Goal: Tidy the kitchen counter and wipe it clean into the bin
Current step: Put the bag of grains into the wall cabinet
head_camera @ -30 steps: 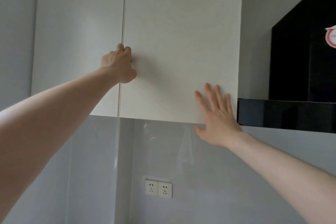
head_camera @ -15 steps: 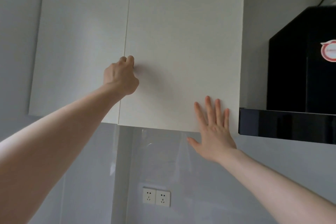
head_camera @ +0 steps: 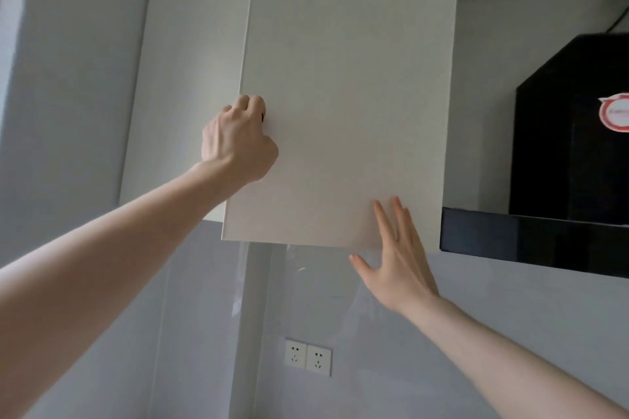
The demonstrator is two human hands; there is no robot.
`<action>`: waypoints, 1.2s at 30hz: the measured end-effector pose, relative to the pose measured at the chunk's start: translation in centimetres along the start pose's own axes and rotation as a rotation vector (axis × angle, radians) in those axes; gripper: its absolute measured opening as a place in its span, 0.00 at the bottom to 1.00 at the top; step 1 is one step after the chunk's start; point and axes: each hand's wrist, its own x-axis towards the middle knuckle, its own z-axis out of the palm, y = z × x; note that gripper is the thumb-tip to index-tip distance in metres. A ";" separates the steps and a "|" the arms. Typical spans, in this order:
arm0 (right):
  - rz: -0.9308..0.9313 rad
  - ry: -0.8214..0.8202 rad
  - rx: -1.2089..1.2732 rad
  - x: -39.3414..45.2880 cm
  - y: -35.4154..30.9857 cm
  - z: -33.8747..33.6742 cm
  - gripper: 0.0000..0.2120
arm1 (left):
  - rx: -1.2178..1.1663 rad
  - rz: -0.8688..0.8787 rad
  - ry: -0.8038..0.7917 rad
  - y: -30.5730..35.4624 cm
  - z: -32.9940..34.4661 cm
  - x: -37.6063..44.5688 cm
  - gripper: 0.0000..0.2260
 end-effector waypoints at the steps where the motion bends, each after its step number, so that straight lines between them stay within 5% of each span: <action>1: -0.017 0.000 0.044 -0.3 -0.2 -0.5 0.47 | 0.004 0.004 0.010 0.5 -0.9 -0.4 0.12; 13: -0.275 -0.026 0.499 -5.8 -6.5 -10.5 0.33 | 0.062 0.257 0.065 10.2 -13.2 -5.4 0.19; 20: -0.223 -0.005 0.735 -9.0 -6.3 -14.6 0.30 | -0.298 0.522 0.098 14.7 -16.8 -7.6 0.18; 28: -0.125 0.083 1.006 -13.3 -3.8 -17.9 0.25 | -0.431 0.666 -0.180 14.5 -18.3 -14.3 0.21; 36: -0.037 -0.133 0.964 -21.6 -2.5 -18.9 0.24 | -0.256 0.449 -0.585 9.9 -18.0 -24.5 0.28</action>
